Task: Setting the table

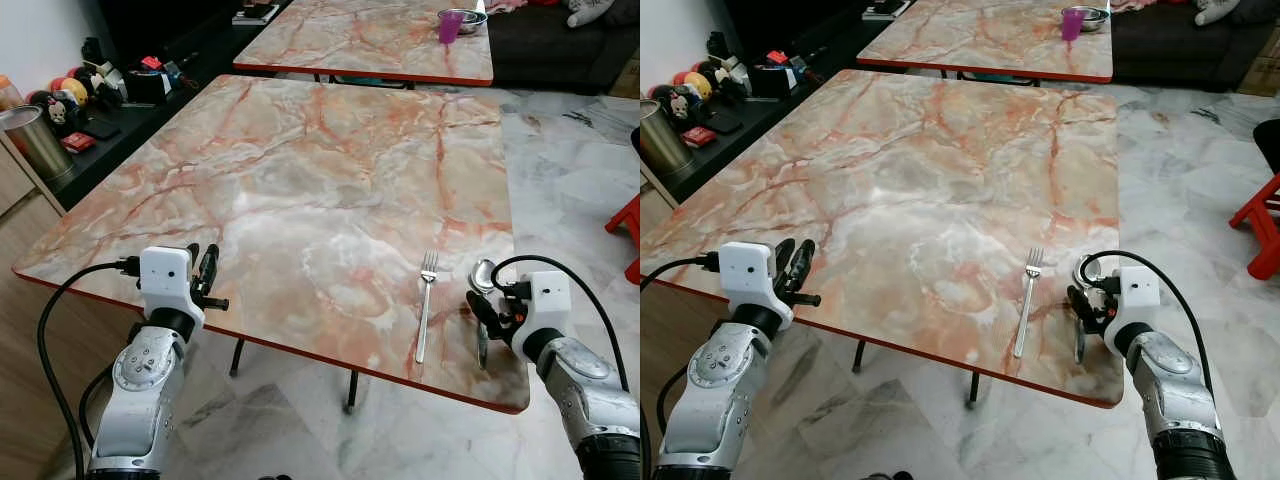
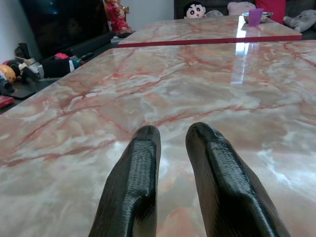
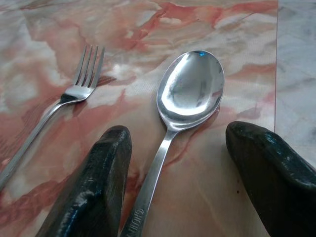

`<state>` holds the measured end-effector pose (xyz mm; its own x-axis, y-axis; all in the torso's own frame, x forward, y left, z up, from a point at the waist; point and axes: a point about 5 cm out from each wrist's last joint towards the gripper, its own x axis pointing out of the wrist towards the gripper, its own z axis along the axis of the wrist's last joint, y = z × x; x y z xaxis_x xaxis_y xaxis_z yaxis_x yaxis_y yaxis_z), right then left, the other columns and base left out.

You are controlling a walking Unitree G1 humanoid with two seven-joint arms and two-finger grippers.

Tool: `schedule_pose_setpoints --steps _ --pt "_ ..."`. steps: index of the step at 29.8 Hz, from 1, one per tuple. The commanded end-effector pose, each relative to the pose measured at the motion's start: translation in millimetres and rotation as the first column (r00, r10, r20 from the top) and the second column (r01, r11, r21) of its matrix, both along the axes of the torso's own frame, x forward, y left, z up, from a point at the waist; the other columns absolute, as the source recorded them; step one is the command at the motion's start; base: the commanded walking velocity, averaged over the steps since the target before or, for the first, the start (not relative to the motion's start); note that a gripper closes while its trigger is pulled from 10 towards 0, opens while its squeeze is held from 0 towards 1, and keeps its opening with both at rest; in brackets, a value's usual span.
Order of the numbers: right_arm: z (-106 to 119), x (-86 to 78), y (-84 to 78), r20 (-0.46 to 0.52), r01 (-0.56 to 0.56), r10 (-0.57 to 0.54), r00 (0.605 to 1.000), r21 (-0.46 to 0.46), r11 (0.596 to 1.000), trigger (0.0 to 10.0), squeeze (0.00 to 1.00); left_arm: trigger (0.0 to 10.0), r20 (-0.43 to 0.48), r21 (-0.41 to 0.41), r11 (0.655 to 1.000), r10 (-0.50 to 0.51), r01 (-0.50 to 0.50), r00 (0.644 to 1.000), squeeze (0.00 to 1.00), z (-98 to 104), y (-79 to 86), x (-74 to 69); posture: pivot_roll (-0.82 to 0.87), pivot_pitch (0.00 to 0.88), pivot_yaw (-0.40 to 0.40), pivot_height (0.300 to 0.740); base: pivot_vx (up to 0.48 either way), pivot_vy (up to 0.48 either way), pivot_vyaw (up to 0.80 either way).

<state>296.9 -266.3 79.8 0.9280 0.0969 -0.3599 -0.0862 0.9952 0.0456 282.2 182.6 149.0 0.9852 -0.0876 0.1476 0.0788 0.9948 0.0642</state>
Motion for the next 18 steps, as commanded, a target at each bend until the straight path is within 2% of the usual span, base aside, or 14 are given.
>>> schedule_pose_setpoints --steps 1,10,18 --pt "2.4 -0.7 2.8 0.01 -0.003 0.003 1.0 0.008 1.0 10.0 0.0 10.0 -0.027 0.006 1.0 0.011 -0.011 1.0 0.0 -5.6 2.3 -1.3 0.07 0.087 0.024 0.74 0.0 0.0 0.0" --pt "-2.9 -6.8 3.2 -0.004 -0.002 0.002 1.0 0.014 1.0 10.0 0.0 10.0 -0.029 0.006 1.0 0.011 -0.01 1.0 0.0 -5.8 2.3 -1.5 0.07 0.088 0.025 0.74 0.0 0.0 0.0" --pt "-3.3 -6.0 2.6 -0.01 0.004 -0.004 1.0 0.015 1.0 10.0 0.0 10.0 -0.029 0.005 1.0 0.011 -0.011 1.0 0.0 -6.1 1.7 -1.6 0.07 0.086 0.022 0.74 0.0 0.0 0.0"
